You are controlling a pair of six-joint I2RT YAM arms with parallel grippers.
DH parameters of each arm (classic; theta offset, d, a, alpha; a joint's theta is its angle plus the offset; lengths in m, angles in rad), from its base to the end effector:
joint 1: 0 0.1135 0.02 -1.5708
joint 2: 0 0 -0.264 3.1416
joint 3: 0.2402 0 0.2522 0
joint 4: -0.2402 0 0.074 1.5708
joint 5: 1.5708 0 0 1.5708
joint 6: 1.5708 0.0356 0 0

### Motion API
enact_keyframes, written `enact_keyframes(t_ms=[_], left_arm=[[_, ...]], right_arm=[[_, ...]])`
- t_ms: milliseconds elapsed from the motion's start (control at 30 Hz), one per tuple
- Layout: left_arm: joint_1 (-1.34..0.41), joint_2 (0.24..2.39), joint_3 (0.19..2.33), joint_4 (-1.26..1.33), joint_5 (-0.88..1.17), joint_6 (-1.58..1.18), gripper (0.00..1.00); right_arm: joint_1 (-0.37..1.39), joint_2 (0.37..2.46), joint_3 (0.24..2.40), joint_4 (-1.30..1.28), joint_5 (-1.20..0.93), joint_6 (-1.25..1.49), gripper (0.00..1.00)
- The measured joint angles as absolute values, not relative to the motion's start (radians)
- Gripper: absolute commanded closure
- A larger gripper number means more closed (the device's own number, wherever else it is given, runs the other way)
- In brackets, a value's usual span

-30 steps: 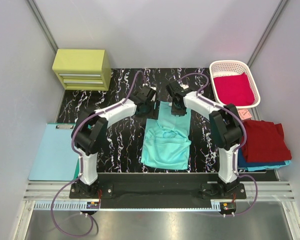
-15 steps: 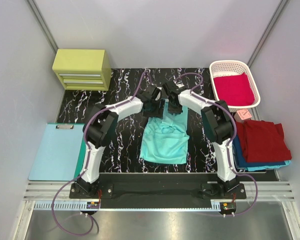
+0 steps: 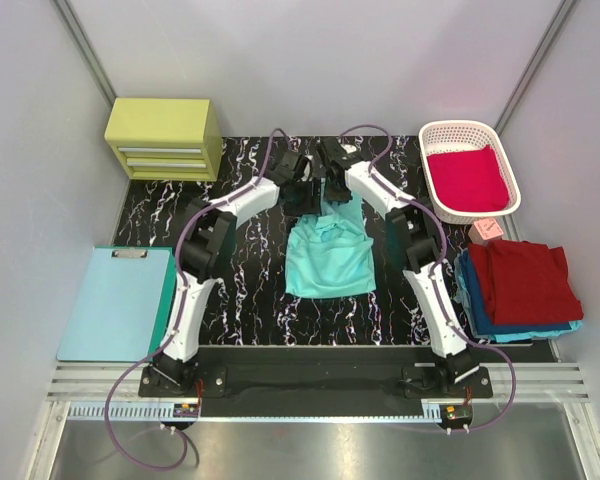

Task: Fold and stack the t-shirts
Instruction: Grab one side of the 2/3 rectangular tshirt with both arms

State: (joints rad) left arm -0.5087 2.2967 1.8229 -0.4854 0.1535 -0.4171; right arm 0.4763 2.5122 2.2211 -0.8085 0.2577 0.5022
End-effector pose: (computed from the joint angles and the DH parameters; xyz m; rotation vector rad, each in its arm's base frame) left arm 0.4369 -0.2499 0.1632 0.1826 2.6021 -0.5471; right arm 0.4792 0.2370 0.1595 0.1149 2.6067 -0.0041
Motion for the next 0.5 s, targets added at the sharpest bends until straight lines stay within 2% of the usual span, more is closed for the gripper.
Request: enact_keyframes(t_ms=[200, 333, 500], left_arm=[[-0.456, 2.3, 1.834, -0.507, 0.161, -0.424, 0.38], [-0.44, 2.307, 1.853, -0.528, 0.162, -0.426, 0.37], [-0.437, 2.308, 1.857, -0.534, 0.158, -0.424, 0.36]], right_arm=[[0.447, 2.631, 2.444, -0.875, 0.208, 0.5, 0.65], [0.432, 2.64, 2.465, -0.886, 0.188, 0.499, 0.61], [0.429, 2.64, 2.464, -0.886, 0.19, 0.499, 0.61]])
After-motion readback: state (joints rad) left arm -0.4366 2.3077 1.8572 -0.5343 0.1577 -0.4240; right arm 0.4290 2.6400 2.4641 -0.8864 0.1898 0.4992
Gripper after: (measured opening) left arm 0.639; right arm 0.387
